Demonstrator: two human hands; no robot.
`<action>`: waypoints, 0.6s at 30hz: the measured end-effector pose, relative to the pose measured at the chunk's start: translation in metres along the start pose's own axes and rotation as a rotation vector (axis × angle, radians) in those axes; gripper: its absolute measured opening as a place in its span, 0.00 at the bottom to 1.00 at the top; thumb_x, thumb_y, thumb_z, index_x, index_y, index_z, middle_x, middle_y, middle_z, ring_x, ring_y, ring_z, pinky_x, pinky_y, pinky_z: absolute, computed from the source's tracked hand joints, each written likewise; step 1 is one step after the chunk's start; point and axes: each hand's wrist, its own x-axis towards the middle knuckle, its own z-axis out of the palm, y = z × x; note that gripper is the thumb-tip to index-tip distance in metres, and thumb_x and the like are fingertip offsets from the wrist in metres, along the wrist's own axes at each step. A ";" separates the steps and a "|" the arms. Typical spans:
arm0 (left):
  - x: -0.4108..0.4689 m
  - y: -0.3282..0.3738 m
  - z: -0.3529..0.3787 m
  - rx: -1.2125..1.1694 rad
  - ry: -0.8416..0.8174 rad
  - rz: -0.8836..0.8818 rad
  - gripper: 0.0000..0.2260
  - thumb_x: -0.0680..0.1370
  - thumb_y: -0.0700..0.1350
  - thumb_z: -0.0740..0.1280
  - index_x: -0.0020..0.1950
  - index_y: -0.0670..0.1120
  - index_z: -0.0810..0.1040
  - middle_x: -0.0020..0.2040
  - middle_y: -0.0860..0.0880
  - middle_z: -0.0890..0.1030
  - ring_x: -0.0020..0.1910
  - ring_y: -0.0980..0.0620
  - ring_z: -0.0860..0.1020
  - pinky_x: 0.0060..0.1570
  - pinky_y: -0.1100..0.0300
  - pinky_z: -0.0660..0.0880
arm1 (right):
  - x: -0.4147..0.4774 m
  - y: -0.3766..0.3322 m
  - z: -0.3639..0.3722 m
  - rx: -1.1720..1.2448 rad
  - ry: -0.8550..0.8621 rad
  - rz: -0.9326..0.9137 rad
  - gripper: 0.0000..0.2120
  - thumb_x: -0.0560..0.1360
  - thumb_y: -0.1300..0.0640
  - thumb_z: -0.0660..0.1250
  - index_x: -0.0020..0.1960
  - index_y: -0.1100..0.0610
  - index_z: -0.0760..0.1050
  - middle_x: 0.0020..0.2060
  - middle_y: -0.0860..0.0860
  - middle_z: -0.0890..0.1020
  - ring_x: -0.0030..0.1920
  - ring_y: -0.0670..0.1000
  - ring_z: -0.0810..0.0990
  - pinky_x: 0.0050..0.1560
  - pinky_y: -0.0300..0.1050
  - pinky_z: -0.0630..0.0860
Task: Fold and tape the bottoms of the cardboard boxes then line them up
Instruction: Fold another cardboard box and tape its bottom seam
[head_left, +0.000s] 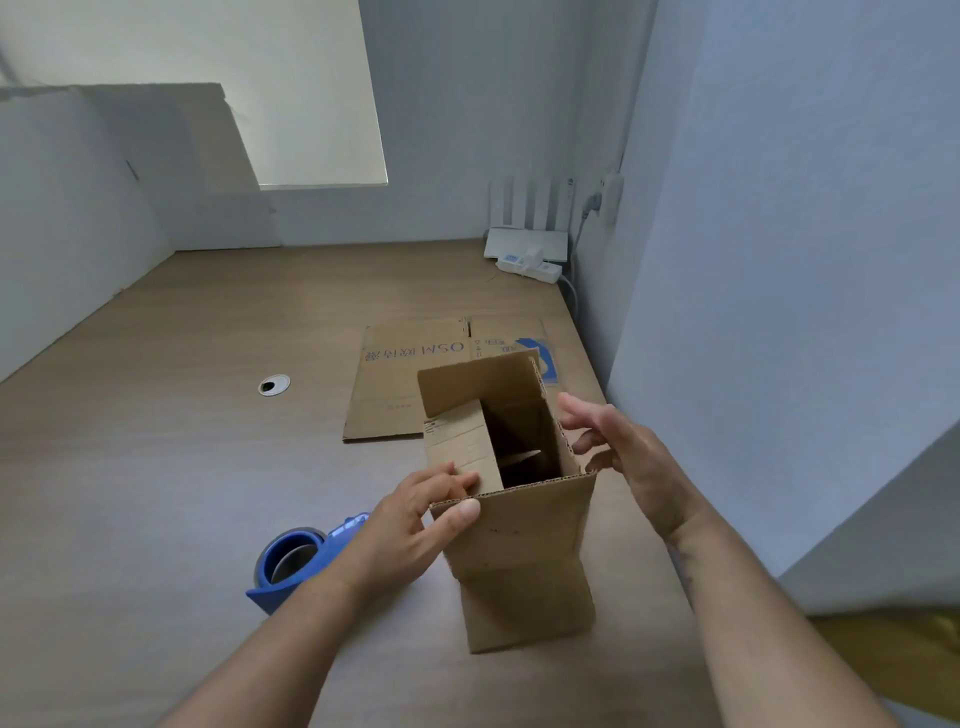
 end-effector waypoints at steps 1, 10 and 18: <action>0.001 -0.003 0.004 0.000 -0.007 0.004 0.25 0.66 0.75 0.56 0.47 0.58 0.77 0.63 0.67 0.71 0.67 0.70 0.63 0.69 0.60 0.64 | 0.000 0.000 0.000 -0.004 -0.029 0.026 0.42 0.59 0.18 0.51 0.60 0.42 0.75 0.54 0.42 0.79 0.49 0.40 0.76 0.52 0.37 0.72; 0.007 -0.003 0.015 0.031 -0.085 -0.104 0.22 0.72 0.69 0.55 0.54 0.57 0.75 0.55 0.63 0.73 0.58 0.63 0.71 0.55 0.69 0.70 | -0.003 0.027 0.008 -0.329 -0.332 0.307 0.35 0.68 0.34 0.68 0.71 0.47 0.67 0.66 0.45 0.72 0.64 0.44 0.70 0.62 0.40 0.66; 0.021 -0.014 0.033 0.198 0.157 -0.258 0.31 0.78 0.51 0.65 0.77 0.50 0.54 0.74 0.51 0.61 0.72 0.53 0.59 0.70 0.55 0.60 | 0.013 0.062 0.020 -0.425 0.053 0.319 0.46 0.71 0.49 0.73 0.78 0.50 0.47 0.75 0.52 0.58 0.71 0.52 0.64 0.70 0.52 0.65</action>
